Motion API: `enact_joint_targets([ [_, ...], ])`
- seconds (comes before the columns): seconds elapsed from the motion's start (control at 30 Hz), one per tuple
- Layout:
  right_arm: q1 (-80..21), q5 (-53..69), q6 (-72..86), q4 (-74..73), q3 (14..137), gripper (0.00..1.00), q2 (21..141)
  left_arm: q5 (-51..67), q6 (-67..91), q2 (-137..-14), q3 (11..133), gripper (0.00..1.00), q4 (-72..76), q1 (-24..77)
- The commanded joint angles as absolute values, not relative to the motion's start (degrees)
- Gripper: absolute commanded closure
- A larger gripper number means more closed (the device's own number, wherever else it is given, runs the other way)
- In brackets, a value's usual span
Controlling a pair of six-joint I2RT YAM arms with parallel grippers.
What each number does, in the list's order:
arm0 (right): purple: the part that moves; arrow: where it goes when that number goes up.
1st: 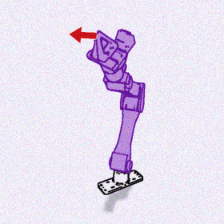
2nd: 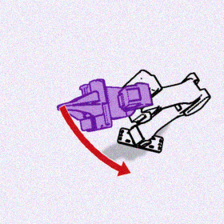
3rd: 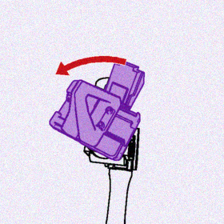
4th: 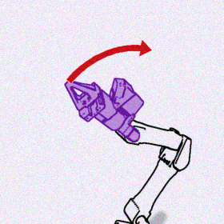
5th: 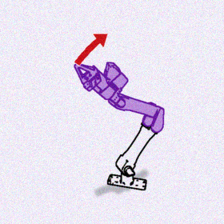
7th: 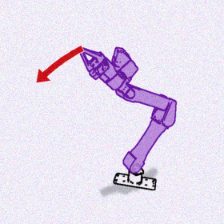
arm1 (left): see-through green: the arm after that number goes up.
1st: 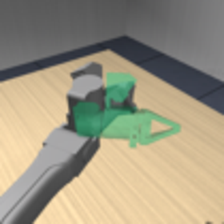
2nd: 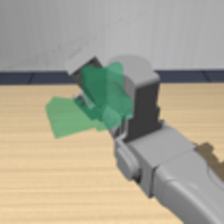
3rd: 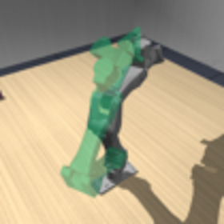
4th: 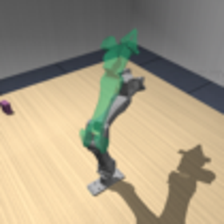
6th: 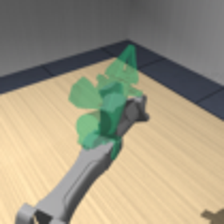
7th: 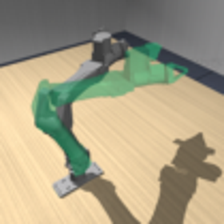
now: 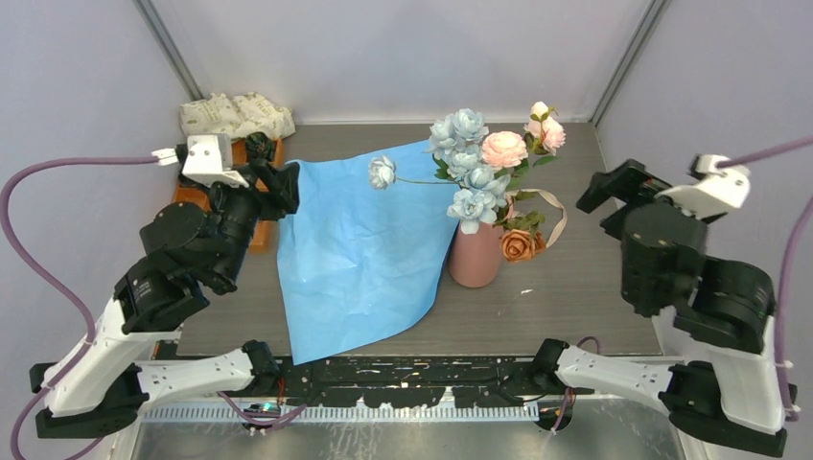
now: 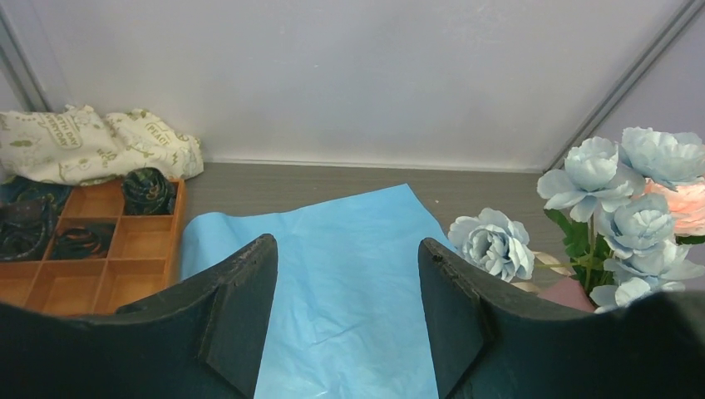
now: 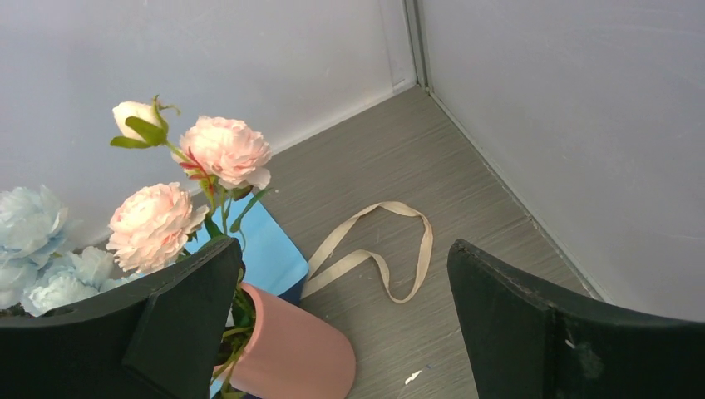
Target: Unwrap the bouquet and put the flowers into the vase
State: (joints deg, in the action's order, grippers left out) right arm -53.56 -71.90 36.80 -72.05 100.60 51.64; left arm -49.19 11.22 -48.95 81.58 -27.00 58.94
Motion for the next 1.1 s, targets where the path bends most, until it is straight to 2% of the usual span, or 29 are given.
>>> enact_joint_targets([
  [0.0, -53.5, -73.0, 37.3, -69.3, 100.2, 0.01, 47.2, -52.5, 12.3, -46.8, 81.6, 0.36, -26.9, 59.2],
  [0.8, -53.5, -75.3, 35.9, -70.1, 99.6, 0.01, 43.1, -55.5, 11.2, -44.3, 82.1, 0.36, -27.7, 59.2],
  [1.07, -53.5, -75.4, 38.9, -73.8, 100.5, 0.0, 45.0, -56.1, 11.1, -43.6, 82.2, 0.35, -28.2, 59.2],
])
